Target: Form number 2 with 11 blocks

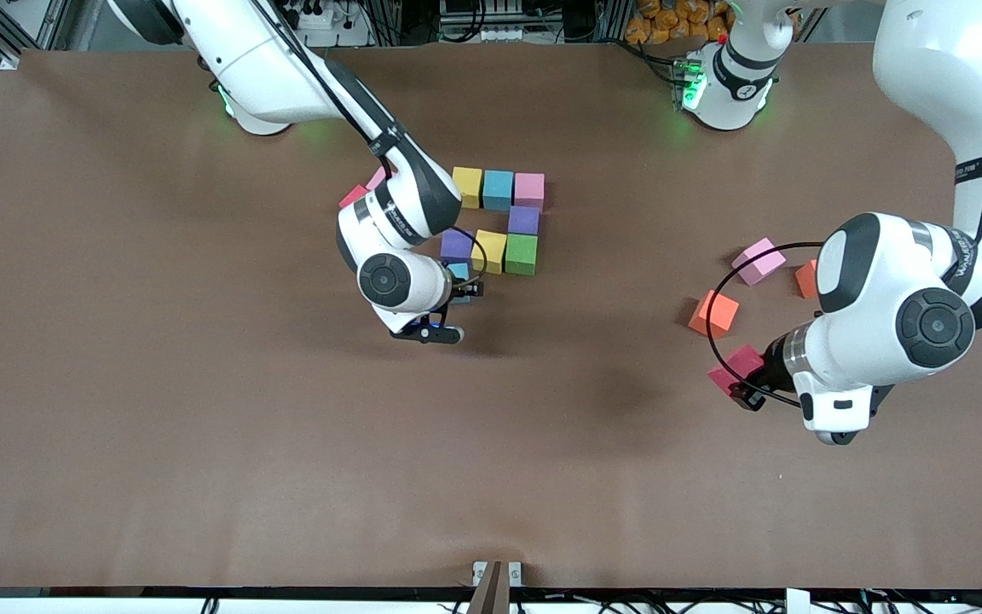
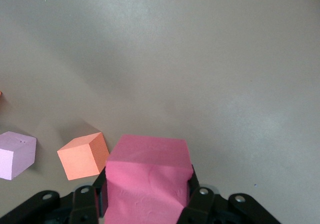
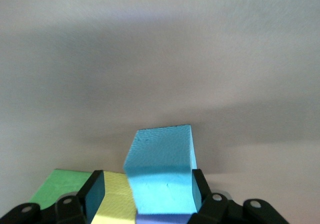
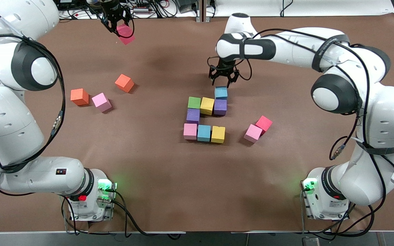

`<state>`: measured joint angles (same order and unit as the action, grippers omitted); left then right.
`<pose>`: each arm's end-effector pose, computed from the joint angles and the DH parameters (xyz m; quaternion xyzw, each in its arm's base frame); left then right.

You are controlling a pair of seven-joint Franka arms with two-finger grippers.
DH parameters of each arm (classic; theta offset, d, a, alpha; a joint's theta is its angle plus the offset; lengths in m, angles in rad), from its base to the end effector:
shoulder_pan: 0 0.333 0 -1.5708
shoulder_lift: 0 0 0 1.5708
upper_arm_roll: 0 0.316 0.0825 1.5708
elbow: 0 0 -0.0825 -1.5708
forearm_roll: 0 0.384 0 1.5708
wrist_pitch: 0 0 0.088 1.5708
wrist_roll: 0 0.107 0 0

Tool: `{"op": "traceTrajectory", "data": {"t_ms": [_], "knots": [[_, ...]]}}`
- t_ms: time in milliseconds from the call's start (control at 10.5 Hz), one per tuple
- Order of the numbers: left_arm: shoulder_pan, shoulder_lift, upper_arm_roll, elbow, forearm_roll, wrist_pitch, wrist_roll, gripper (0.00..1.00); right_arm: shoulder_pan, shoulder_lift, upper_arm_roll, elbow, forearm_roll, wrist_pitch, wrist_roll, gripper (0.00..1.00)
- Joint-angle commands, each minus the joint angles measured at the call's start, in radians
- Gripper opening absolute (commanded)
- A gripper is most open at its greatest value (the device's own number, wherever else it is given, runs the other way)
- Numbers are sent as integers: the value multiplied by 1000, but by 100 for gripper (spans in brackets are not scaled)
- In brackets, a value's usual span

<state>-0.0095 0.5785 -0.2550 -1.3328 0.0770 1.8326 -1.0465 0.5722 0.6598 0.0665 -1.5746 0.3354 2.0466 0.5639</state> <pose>0.6954 -0.1431 0.3978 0.9210 0.3869 -0.0441 0.0076 0.5394 0.4157 0.2430 -0.9808 0.0582 0.1676 0.0805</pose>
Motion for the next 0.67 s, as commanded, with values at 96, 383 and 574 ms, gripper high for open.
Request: {"op": "traceTrajectory", "data": {"t_ms": [96, 383, 574], "knots": [[-15, -17, -4, -14, -17, -13, 10, 11, -26, -159, 1, -27, -16, -149, 2, 86], [-105, -2, -3, -8, -13, -4, 16, 9, -32, -313, -13, -63, -52, -229, 2, 86], [-189, 32, 8, 6, -6, 81, 20, 2, -90, -397, -17, -82, -64, -250, -54, 94]]}}
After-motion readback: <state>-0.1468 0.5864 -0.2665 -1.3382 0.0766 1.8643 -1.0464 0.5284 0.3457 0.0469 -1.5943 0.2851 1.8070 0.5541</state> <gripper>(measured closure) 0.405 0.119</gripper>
